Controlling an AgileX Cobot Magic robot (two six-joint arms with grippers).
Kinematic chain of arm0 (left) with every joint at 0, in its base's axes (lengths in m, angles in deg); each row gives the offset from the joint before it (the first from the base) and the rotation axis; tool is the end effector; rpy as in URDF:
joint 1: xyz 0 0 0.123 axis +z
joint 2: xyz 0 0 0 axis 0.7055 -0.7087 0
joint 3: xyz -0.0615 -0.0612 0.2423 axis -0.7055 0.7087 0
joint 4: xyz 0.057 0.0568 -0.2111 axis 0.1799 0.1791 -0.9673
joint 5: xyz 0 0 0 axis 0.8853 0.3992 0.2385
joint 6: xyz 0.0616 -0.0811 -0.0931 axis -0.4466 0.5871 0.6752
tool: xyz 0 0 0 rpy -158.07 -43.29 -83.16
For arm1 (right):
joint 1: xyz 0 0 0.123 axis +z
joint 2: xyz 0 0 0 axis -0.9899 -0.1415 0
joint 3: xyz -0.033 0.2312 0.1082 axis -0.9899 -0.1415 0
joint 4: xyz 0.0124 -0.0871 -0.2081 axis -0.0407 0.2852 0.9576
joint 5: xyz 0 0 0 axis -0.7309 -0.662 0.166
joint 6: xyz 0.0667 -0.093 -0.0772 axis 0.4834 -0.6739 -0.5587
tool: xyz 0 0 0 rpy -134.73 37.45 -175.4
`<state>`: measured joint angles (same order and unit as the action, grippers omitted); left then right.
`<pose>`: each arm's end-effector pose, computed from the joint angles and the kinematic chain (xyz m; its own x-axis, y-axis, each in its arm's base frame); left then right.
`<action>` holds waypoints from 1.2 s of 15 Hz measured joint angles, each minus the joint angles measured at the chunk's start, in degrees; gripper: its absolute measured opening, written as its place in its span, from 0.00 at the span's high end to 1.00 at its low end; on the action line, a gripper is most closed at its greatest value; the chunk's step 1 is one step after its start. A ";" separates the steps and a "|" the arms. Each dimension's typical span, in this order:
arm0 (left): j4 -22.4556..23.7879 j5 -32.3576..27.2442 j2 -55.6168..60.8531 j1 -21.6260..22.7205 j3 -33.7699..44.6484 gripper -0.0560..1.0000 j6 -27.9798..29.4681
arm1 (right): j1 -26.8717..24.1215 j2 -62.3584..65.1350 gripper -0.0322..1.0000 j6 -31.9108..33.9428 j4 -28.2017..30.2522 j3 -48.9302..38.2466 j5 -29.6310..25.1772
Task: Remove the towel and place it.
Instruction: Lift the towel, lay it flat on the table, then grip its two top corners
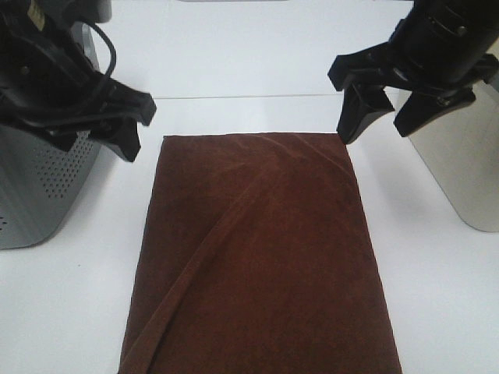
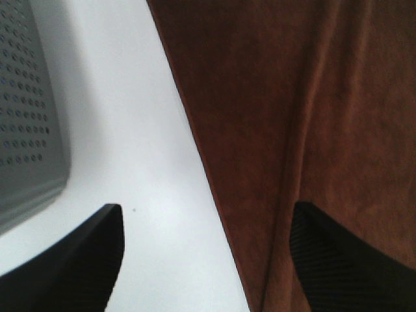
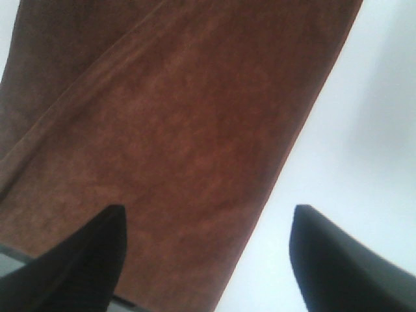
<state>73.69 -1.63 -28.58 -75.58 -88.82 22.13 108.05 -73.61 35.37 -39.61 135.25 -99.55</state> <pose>0.2746 -0.1548 0.2148 -0.9056 0.1955 -0.3764 0.2370 0.9692 -0.0667 0.2753 0.1454 0.2272 -0.8863 -0.3115 -0.3427 -0.3642 0.9259 0.1000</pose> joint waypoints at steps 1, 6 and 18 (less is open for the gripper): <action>-0.23 0.11 -2.01 2.06 -2.52 0.30 -0.23 | 0.00 -2.64 0.31 0.17 1.60 3.55 -0.46; -0.97 0.29 -17.53 7.91 -17.88 0.30 -1.78 | -0.97 -20.34 0.31 1.38 6.70 22.29 -3.50; -2.86 -6.59 -51.97 9.57 -58.10 0.31 -4.41 | -10.14 -48.13 0.34 -1.15 7.28 44.12 3.09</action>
<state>70.82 -8.22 -80.55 -66.01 -146.92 17.71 97.91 -121.74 34.23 -32.33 179.36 -96.45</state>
